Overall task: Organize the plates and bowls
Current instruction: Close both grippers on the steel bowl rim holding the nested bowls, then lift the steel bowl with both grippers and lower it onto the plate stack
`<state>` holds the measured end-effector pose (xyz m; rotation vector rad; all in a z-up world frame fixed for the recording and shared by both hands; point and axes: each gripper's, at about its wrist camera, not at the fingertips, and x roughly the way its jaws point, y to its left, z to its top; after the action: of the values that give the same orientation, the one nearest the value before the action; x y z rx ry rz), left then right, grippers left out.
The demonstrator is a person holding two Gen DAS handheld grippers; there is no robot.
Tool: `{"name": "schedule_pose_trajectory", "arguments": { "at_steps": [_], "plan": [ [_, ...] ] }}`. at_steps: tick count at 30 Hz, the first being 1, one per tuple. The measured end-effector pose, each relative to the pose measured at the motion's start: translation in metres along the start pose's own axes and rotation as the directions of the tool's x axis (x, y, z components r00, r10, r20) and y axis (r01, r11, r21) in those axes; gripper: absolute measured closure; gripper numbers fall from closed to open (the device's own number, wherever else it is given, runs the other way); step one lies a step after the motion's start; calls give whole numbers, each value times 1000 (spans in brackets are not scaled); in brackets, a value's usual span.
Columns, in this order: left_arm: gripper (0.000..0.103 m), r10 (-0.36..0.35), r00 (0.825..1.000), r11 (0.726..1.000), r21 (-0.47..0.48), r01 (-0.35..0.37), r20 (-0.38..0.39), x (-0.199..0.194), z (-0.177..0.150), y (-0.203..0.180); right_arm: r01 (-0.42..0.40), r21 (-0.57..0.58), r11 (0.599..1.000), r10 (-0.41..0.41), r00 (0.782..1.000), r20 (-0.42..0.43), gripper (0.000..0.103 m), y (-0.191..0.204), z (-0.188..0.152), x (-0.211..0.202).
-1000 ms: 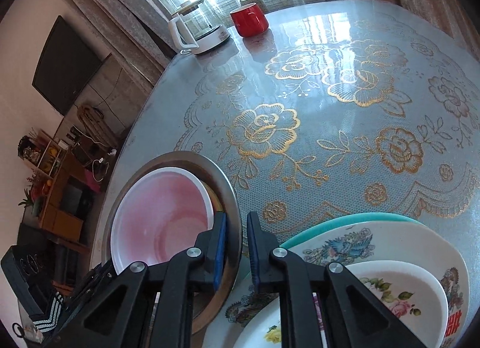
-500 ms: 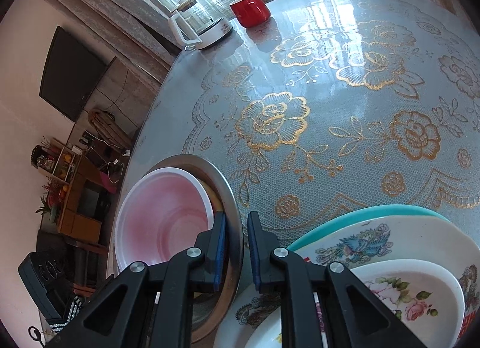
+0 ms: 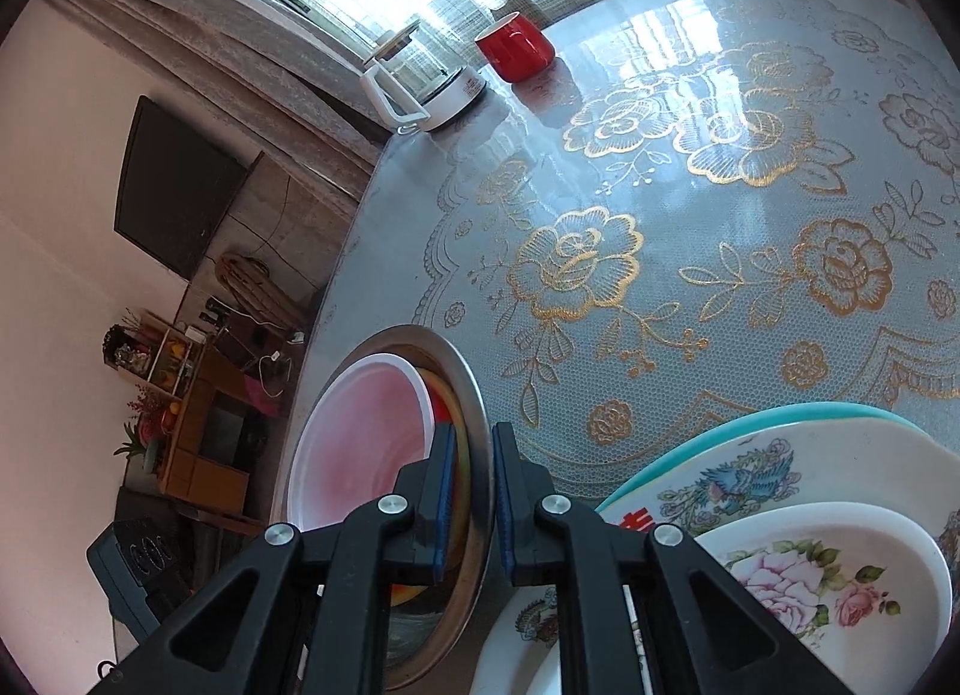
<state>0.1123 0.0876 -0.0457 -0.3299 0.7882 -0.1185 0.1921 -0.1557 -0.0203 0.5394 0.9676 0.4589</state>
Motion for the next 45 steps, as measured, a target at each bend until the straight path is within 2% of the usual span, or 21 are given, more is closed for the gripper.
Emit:
{"name": "schedule_pose_trajectory", "arguments": {
  "at_steps": [9,14,20,25,37,45],
  "plan": [
    [84,-17,999,1000,25,16,32,-8,14,-14,-2,7,1000,2,998,69,91,4,2,-23],
    [84,-14,996,998,62,8,83,-24,30,-26,-27,-9,1000,27,994,110,91,12,4,-40],
    [84,-64,992,994,92,54,105,-36,41,-43,-45,-12,999,47,984,173,91,21,4,-71],
    [84,-99,989,988,132,85,110,-40,41,-64,-28,-8,1000,29,977,212,91,19,-1,-97],
    [86,-186,979,957,241,162,80,-43,32,-126,-8,72,997,-14,950,312,91,-16,-23,-162],
    [86,-221,975,935,290,203,31,-39,14,-154,6,137,991,-53,939,341,91,-41,-46,-189]
  ]
}}
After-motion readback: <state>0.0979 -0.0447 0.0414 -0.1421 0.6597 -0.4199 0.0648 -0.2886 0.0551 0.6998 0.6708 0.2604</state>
